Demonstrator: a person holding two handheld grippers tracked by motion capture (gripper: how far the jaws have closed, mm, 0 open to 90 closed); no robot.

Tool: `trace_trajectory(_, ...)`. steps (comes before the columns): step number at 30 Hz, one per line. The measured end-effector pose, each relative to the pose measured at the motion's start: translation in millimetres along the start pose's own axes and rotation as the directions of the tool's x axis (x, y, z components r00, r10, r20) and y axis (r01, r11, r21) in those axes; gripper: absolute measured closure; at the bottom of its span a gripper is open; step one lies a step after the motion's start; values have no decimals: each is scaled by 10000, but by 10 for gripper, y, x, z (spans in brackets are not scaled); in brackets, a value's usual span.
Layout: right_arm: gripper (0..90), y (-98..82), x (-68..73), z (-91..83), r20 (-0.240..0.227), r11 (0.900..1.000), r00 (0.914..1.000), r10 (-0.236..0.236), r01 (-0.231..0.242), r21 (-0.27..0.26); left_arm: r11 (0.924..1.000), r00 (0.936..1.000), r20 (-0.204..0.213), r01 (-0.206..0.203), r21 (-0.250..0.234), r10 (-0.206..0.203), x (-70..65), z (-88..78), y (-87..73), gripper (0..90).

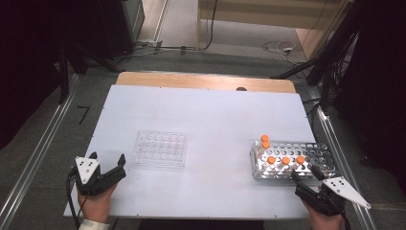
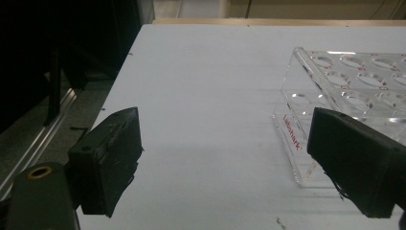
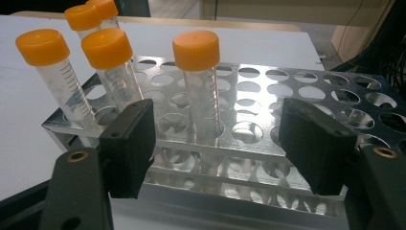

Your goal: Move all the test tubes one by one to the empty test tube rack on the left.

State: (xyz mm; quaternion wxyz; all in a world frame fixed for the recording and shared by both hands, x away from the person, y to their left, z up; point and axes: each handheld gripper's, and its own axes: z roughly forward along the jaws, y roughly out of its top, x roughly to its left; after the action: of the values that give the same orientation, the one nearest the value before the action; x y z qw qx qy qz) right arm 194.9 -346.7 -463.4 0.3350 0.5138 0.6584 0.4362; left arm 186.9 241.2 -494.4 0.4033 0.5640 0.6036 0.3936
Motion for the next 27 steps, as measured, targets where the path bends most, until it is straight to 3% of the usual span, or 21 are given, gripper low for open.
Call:
trace_trajectory(12,383,20,24,67,-10,9999,9999,-167,167,17,10000,10000,-2,-16,-1,16,-2,2,0,120)
trace_trajectory(27,599,26,57,163,-94,9993,9994,-332,333,170,10000,10000,-28,-22,-3,22,-5,3,1,119)
